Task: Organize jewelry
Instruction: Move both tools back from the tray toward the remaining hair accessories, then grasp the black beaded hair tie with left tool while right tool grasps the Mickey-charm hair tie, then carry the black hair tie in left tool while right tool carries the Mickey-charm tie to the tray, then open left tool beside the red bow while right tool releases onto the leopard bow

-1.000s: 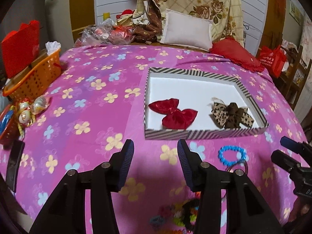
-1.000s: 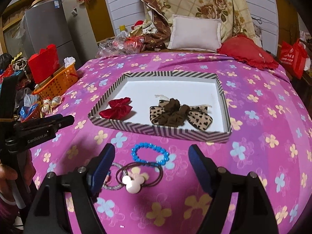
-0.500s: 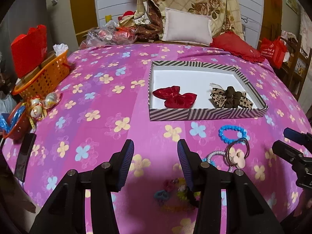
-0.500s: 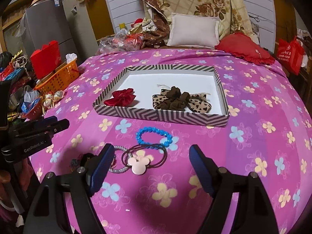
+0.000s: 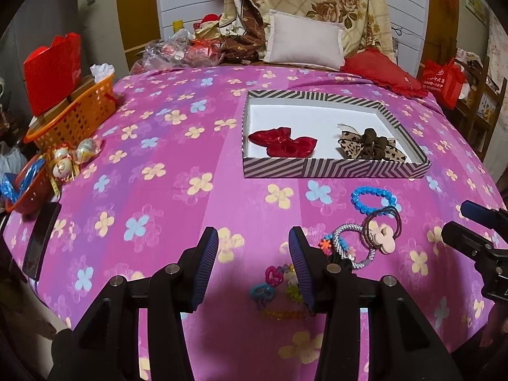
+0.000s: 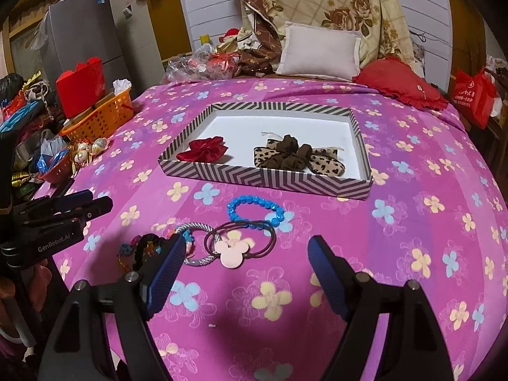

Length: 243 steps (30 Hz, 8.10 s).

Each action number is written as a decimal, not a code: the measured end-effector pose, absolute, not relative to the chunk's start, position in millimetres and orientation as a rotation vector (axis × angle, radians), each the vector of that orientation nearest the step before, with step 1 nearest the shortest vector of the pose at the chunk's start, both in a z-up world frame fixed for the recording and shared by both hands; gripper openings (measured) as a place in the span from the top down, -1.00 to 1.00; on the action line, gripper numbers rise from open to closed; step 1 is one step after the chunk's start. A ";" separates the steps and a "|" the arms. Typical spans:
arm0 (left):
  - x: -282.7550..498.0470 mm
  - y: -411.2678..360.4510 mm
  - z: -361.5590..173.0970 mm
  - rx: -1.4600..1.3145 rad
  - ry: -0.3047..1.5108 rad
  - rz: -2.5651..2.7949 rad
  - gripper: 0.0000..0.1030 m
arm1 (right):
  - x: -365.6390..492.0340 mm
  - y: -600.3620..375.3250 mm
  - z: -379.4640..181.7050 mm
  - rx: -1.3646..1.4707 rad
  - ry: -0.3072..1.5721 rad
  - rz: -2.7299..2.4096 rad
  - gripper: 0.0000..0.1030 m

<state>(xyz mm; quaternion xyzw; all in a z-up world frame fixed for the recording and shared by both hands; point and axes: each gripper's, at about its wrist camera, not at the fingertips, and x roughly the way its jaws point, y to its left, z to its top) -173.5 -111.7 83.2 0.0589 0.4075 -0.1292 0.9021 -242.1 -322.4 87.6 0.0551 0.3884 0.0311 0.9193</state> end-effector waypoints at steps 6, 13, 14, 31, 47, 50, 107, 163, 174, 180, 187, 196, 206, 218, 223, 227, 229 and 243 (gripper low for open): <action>-175.9 -107.5 80.5 0.124 0.845 -0.255 0.55 | -243.2 -320.9 82.7 0.111 0.814 0.069 -0.60; -177.1 -106.0 79.0 0.117 0.852 -0.258 0.55 | -244.1 -320.0 78.4 0.104 0.827 0.072 -0.60; -177.2 -105.9 78.3 0.118 0.854 -0.258 0.55 | -243.9 -320.1 77.5 0.105 0.829 0.072 -0.60; -175.7 -96.5 73.7 0.092 0.867 -0.253 0.55 | -242.4 -318.9 72.6 0.104 0.845 0.070 -0.60; -183.1 -100.8 59.4 0.112 0.937 -0.369 0.55 | -239.9 -318.9 57.8 0.111 0.875 0.092 -0.60; -182.9 -111.2 55.0 0.130 0.950 -0.406 0.55 | -238.4 -318.9 55.0 0.105 0.880 0.092 -0.60; -152.6 -131.3 39.2 0.079 1.047 -0.659 1.00 | -200.8 -335.8 41.3 0.075 0.826 0.124 0.91; -135.0 -139.7 111.9 0.075 0.848 -0.516 1.00 | -213.8 -329.9 107.3 0.032 0.698 0.121 0.91; -125.3 -144.4 113.5 0.089 0.841 -0.505 1.00 | -211.1 -330.4 108.6 0.027 0.698 0.122 0.91; -110.9 -148.5 118.0 0.088 0.834 -0.500 1.00 | -195.3 -334.3 119.1 0.020 0.688 0.122 0.91; -87.0 -157.1 124.7 0.068 0.837 -0.495 1.00 | -169.2 -335.0 127.8 0.022 0.682 0.129 0.91; -54.3 -172.9 125.6 0.047 0.841 -0.486 1.00 | -129.2 -333.2 127.0 0.082 0.684 0.156 0.91; -19.3 -183.0 90.7 0.027 0.914 -0.431 1.00 | -79.9 -336.4 97.0 0.143 0.756 0.172 0.91; -8.4 -182.5 56.7 0.053 0.964 -0.381 1.00 | -68.3 -366.1 52.9 0.166 0.846 0.076 0.91; -8.6 -182.0 52.6 0.060 0.959 -0.355 1.00 | -68.1 -368.2 42.8 0.132 0.865 0.040 0.90; -6.6 -180.4 49.8 0.047 0.969 -0.348 1.00 | -69.3 -368.8 37.3 0.132 0.881 0.036 0.88; -6.4 -180.0 49.3 0.047 0.972 -0.344 1.00 | -70.8 -368.2 36.8 0.125 0.886 0.025 0.69; -29.1 -173.0 75.0 0.036 0.901 -0.351 0.83 | -102.5 -359.5 71.2 0.146 0.809 0.039 -0.12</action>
